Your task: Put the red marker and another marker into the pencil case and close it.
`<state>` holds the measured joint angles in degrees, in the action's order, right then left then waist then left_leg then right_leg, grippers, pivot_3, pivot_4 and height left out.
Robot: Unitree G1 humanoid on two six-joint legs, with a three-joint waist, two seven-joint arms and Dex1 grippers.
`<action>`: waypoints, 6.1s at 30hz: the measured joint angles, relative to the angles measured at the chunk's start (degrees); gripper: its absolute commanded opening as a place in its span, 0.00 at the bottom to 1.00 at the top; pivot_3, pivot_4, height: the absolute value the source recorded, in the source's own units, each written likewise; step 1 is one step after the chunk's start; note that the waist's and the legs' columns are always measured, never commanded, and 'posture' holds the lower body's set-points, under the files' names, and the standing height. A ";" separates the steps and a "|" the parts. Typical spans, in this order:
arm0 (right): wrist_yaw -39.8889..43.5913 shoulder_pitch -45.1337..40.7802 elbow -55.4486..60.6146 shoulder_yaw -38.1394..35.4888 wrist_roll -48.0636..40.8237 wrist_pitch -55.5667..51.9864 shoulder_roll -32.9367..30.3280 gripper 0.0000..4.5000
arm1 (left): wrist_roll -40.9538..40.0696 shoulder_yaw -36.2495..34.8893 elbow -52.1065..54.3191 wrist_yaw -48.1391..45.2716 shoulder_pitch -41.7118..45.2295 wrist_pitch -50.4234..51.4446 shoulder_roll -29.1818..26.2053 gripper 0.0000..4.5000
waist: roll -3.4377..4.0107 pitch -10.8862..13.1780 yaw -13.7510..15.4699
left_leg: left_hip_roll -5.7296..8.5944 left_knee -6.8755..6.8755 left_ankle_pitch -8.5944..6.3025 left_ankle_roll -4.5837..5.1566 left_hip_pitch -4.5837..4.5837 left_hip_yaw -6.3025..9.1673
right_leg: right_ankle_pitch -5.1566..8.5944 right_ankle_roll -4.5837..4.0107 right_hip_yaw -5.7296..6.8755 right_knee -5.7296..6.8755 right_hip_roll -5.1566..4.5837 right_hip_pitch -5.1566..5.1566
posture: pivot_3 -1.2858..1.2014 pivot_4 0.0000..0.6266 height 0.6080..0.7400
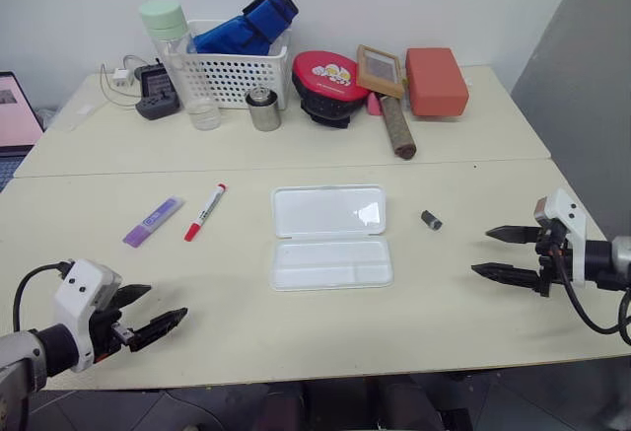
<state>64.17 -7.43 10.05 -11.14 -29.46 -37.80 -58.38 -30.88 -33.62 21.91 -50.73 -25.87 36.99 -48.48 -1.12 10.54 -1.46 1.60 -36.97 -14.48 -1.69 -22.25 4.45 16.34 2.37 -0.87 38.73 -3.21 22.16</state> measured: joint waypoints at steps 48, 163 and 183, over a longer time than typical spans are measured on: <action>-7.93 2.15 19.21 -1.66 -10.12 -3.14 5.02 1.00 | 17.09 53.52 -8.74 -10.94 43.91 -10.10 7.24 0.59 | -0.06 0.03 0.09 | 0.03 -0.05 0.00 0.00 -0.04 0.02 | -0.01 -0.02 0.05 0.11 0.24 0.00 | 0.52 0.24 1.00; -10.47 -14.22 18.48 5.65 -16.69 -1.28 12.72 1.00 | 13.77 24.82 -33.38 15.40 51.62 3.24 11.29 0.91 | -0.18 0.07 -0.11 | -0.02 -0.08 0.01 -0.01 -0.10 0.11 | -0.03 -0.03 0.10 0.22 0.14 0.13 | 0.52 0.24 1.00; -11.79 -13.54 19.07 5.45 -16.98 -1.51 12.41 1.00 | 15.58 26.39 -36.42 16.55 52.91 0.32 12.47 0.29 | -0.20 0.06 -0.07 | -0.02 -0.09 0.01 -0.02 -0.12 0.14 | -0.03 -0.04 0.10 0.20 0.10 0.13 | 0.52 0.24 1.00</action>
<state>52.38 -20.97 29.11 -5.68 -46.44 -39.31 -45.97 -15.30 -7.23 -14.51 -34.18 27.04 37.31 -36.02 -1.32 10.60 -1.54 1.59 -37.05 -14.47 -1.71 -22.37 4.58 16.31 2.34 -0.77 38.93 -3.11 22.30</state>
